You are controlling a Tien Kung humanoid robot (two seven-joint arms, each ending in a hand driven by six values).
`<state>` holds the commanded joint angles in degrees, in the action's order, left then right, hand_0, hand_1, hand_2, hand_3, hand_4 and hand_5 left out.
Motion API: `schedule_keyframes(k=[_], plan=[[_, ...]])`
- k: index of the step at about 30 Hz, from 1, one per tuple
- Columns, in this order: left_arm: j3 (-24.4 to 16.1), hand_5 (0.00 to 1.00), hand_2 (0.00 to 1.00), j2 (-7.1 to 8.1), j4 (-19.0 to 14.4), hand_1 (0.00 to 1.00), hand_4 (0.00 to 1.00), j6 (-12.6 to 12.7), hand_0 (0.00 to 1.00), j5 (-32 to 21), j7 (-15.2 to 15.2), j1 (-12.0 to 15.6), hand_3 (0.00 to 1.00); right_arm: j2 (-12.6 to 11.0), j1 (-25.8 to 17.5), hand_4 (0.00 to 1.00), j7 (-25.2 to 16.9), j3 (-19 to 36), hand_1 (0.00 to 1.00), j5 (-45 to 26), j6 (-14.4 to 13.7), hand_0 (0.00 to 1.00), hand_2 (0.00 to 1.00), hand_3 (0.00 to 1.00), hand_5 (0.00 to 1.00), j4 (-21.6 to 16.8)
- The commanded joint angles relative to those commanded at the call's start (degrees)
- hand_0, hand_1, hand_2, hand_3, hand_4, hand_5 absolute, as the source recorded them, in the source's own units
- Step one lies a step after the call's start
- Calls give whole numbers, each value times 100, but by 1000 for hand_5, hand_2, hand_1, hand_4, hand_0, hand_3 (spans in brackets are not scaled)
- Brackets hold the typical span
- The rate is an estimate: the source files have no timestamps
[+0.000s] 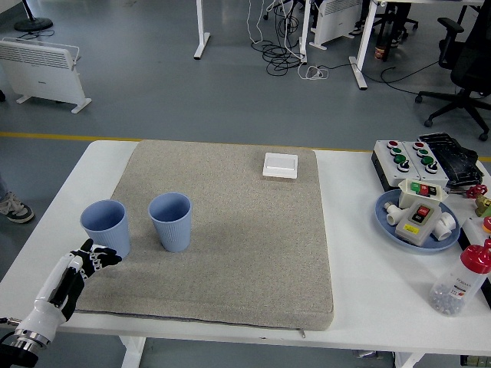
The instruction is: Push cup pick cup insert cup
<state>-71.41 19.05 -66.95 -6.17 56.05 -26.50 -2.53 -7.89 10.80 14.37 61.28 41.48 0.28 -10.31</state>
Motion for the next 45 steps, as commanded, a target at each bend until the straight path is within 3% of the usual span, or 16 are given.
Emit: schedule_keyframes(k=[45], plan=[[306,998,532,220,784,607,614,-61,677,318,328,-787,508,9,14,266,-1,-7,710,-19,8,771,708,612,559,0]])
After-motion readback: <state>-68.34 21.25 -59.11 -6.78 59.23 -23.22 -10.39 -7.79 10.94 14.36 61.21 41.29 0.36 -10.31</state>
